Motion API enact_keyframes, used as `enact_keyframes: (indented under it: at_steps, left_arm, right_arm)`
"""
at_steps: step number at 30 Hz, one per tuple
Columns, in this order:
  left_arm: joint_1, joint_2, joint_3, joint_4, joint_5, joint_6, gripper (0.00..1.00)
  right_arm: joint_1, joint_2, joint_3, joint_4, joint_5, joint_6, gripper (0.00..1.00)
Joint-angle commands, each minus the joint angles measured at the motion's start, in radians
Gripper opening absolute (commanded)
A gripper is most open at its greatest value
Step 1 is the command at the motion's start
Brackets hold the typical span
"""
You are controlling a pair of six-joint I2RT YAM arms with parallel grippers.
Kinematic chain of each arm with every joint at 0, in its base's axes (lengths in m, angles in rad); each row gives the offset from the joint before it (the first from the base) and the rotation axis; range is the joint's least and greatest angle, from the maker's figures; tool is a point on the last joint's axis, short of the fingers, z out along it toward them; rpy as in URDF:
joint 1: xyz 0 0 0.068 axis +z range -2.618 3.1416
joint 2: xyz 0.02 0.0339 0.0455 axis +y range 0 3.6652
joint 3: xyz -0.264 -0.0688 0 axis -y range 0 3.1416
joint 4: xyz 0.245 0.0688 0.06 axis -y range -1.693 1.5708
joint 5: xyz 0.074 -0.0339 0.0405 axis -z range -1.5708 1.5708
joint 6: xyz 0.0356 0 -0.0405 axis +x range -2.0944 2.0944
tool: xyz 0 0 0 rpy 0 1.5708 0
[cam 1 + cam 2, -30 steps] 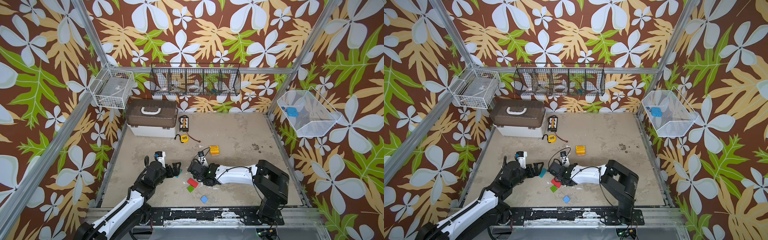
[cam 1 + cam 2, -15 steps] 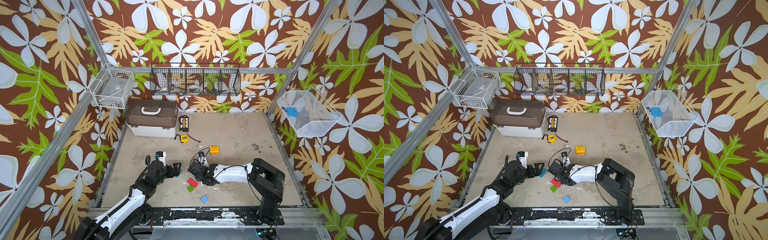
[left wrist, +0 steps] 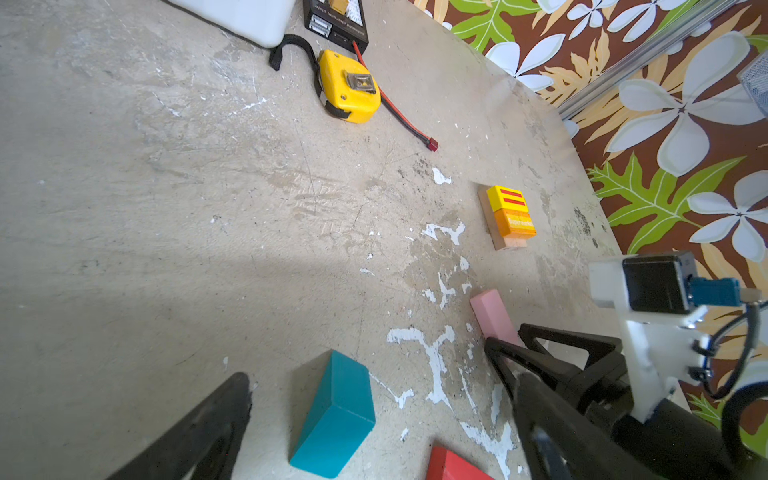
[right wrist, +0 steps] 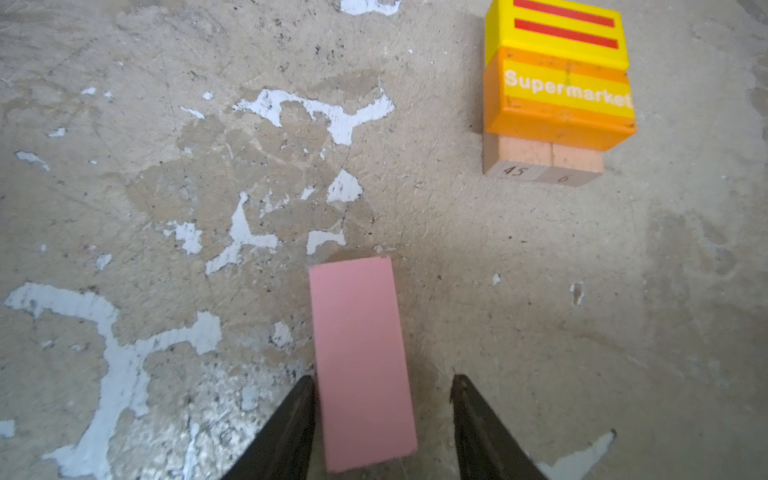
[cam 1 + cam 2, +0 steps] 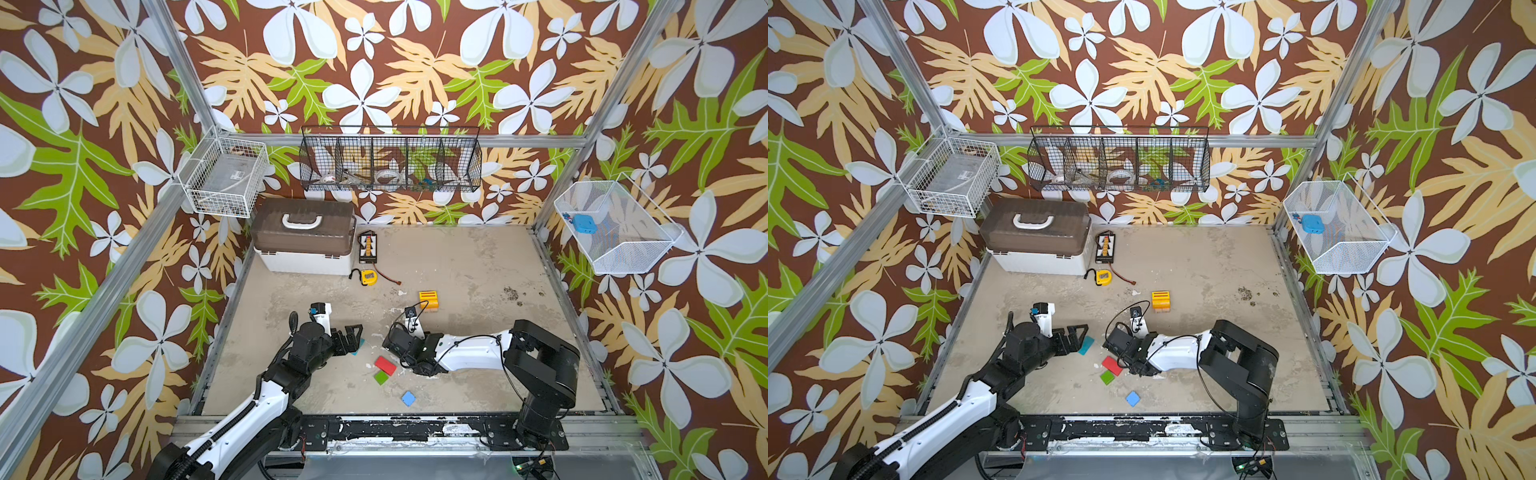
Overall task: Build the wood block tower
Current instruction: 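Lower the right gripper over the pink block and grasp it, then lift the pink block and carry it above the stacked tower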
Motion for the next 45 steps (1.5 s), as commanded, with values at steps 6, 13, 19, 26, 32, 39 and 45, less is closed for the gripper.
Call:
enact_keyframes:
  at_steps: [6, 13, 19, 26, 32, 39, 45]
  left_arm:
    - [0.001, 0.007, 0.002, 0.016, 0.002, 0.001, 1.0]
    - [0.001, 0.003, 0.0, 0.016, -0.01, 0.0, 1.0]
    - [0.001, 0.013, 0.002, 0.017, 0.001, 0.0, 1.0]
    - [0.001, 0.008, 0.001, 0.017, -0.003, -0.001, 1.0]
    - [0.001, 0.001, -0.002, 0.018, 0.001, -0.001, 1.0]
    - [0.001, 0.009, 0.002, 0.017, -0.001, 0.0, 1.0]
    - [0.001, 0.008, 0.001, 0.017, -0.004, 0.0, 1.0]
  right_arm:
    - [-0.027, 0.001, -0.012, -0.012, -0.055, -0.049, 0.55]
    - [-0.046, 0.022, -0.01, 0.019, -0.117, -0.078, 0.43]
    - [-0.046, 0.036, -0.01, 0.019, -0.116, -0.079, 0.3]
    - [-0.046, -0.012, -0.017, -0.016, -0.098, -0.069, 0.25]
    - [-0.046, -0.106, -0.028, -0.048, -0.06, -0.072, 0.23]
    - [-0.046, -0.252, -0.05, -0.102, -0.012, -0.072, 0.21]
    - [-0.049, -0.393, -0.103, -0.156, 0.071, -0.05, 0.21]
